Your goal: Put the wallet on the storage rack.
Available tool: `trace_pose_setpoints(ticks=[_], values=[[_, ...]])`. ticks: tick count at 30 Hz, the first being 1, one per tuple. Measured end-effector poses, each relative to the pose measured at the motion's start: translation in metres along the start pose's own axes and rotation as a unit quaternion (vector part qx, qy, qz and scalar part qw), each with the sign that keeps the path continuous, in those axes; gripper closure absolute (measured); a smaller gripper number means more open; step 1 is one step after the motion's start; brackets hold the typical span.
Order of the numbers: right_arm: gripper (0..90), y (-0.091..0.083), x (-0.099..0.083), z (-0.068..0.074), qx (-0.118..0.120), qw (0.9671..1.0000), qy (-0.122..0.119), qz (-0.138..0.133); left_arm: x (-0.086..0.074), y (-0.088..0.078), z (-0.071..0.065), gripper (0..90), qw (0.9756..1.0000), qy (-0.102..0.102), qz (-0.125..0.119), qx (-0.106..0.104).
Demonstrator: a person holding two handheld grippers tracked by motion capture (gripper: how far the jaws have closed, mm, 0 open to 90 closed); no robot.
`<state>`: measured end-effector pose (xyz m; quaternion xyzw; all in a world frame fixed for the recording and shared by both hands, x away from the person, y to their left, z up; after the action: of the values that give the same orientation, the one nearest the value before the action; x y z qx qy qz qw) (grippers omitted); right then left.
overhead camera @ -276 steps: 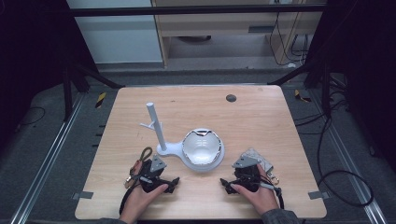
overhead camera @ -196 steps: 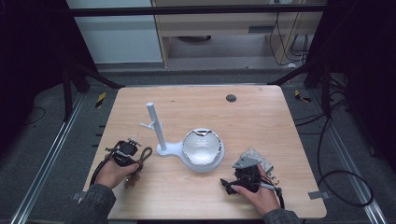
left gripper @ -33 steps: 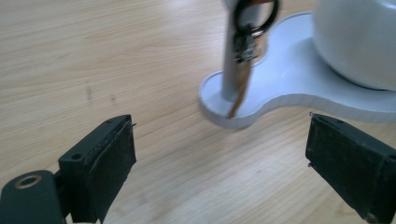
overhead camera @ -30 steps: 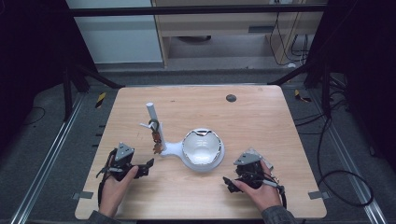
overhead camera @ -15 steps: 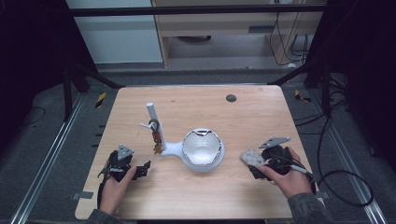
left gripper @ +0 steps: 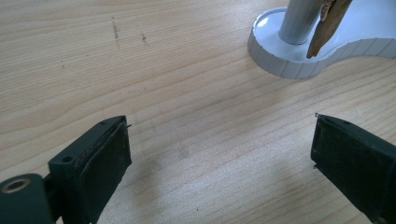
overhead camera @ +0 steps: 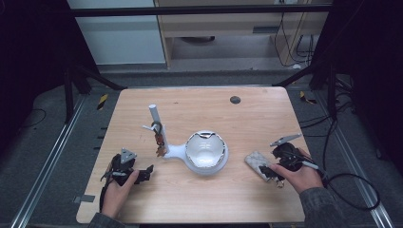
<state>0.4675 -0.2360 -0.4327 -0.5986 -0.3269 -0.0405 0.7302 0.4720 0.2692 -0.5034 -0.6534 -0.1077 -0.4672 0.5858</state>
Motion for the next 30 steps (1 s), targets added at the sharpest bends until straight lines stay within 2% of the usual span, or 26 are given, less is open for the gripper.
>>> trace_pose_setpoints(ticks=[1, 3, 5, 15, 22, 30], values=[[8.8, 0.001, 0.000, -0.001, 0.005, 1.0000, 0.006, 0.004, 0.000, 0.000, 0.000, 4.5, 1.0000, 0.000, 0.001, 0.001], [10.6, 0.004, 0.000, -0.004, -0.001, 0.9999, 0.001, 0.017, -0.001, 0.001, 0.000, 4.4, 1.0000, 0.000, 0.003, -0.001], [13.0, 0.006, 0.001, -0.005, 0.004, 0.9997, 0.001, 0.024, -0.002, 0.002, 0.000, 4.4, 1.0000, -0.002, 0.006, -0.003], [12.2, 0.014, 0.002, -0.015, 0.003, 0.9984, 0.010, 0.056, -0.009, 0.008, 0.004, 4.4, 0.9997, -0.010, 0.021, -0.005], [10.8, 0.018, 0.000, -0.014, 0.000, 0.9976, 0.008, 0.069, -0.009, 0.008, 0.004, 3.1, 0.9998, -0.006, 0.020, -0.003], [13.2, 0.022, -0.003, -0.013, 0.006, 0.9971, 0.005, 0.076, -0.009, 0.009, 0.004, 2.2, 0.9997, -0.004, 0.022, -0.005]])
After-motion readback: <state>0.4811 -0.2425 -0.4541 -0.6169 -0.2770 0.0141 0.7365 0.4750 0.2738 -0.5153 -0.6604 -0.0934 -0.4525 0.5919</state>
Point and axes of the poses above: each handheld gripper's, and its own axes: y roughly forward along the jaws, x roughly out of its top, z roughly to its left, the point moved 1 cm from there along y, roughly forward along the jaws, and after that the axes turned 7 degrees about y, right-handed, at the moved point
